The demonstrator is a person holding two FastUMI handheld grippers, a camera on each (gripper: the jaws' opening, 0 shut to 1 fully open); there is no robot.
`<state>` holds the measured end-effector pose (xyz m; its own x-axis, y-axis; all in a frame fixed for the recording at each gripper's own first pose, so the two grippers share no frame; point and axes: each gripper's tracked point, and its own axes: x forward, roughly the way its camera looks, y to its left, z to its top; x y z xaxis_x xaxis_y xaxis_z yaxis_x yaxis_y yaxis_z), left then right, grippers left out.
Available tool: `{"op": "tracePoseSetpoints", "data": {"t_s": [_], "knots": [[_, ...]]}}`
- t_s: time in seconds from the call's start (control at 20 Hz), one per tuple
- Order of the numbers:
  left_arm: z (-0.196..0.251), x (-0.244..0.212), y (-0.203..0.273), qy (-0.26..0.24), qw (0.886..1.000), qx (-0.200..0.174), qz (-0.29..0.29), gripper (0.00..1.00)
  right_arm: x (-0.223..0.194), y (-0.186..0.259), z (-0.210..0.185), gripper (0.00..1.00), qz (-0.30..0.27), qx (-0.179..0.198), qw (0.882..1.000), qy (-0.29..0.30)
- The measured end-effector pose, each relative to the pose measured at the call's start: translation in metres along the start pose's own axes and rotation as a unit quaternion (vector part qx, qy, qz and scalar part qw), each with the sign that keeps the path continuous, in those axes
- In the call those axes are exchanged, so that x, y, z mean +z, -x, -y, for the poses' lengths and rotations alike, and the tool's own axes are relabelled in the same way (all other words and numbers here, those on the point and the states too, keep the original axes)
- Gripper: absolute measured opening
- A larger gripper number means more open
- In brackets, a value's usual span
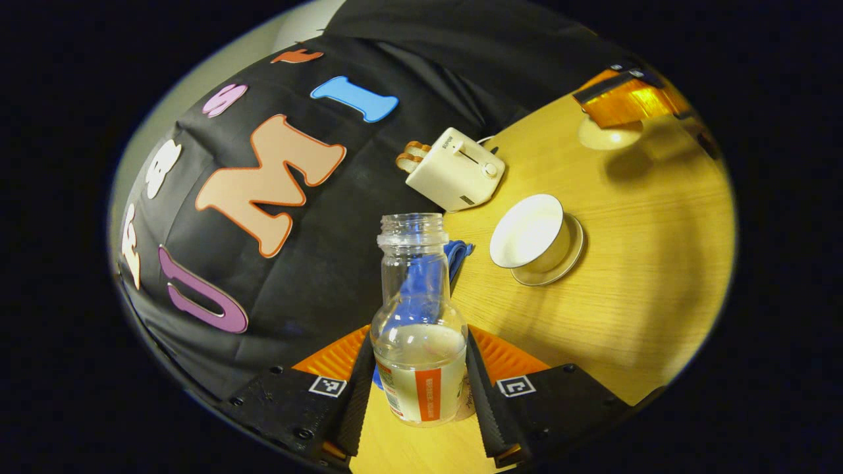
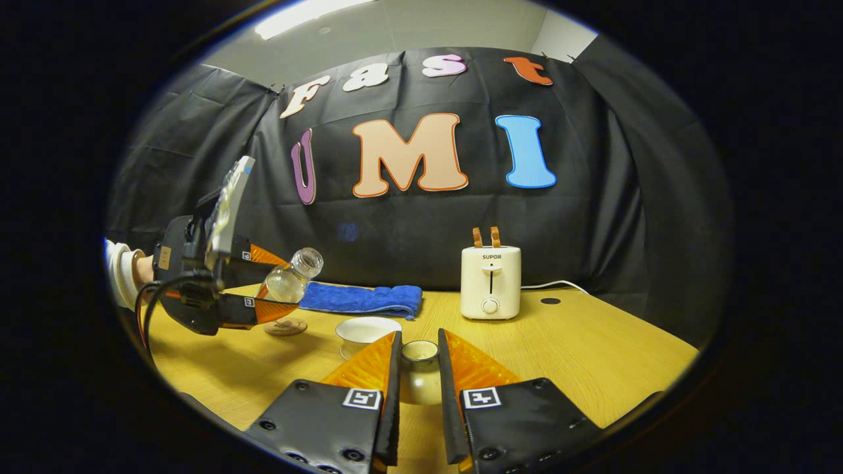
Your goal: Open the teacup lid with one hand, grasp the water bottle and pour water into the teacup with the other hand; after pouring, place the water bottle on the coaster and then close the teacup lid.
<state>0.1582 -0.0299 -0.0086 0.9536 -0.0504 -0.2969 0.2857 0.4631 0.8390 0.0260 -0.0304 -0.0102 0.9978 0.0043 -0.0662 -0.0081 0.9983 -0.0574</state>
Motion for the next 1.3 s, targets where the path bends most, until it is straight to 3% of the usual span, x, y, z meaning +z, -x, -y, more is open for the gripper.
{"op": "tracePoseSetpoints", "data": {"t_s": [0.25, 0.7, 1.3], "knots": [[0.008, -0.002, -0.015, -0.076, 0.997, -0.020, -0.022, 0.67, 0.000, 0.000, 0.006, 0.31, -0.002, -0.001, 1.000, 0.000], [0.018, -0.006, -0.032, -0.154, 0.986, -0.047, -0.051, 0.68, 0.000, 0.001, 0.014, 0.30, -0.001, -0.003, 1.000, -0.002], [0.014, -0.005, -0.040, -0.267, 0.960, -0.054, -0.069, 0.68, 0.000, 0.000, 0.017, 0.30, -0.001, -0.004, 1.000, -0.004]]}}
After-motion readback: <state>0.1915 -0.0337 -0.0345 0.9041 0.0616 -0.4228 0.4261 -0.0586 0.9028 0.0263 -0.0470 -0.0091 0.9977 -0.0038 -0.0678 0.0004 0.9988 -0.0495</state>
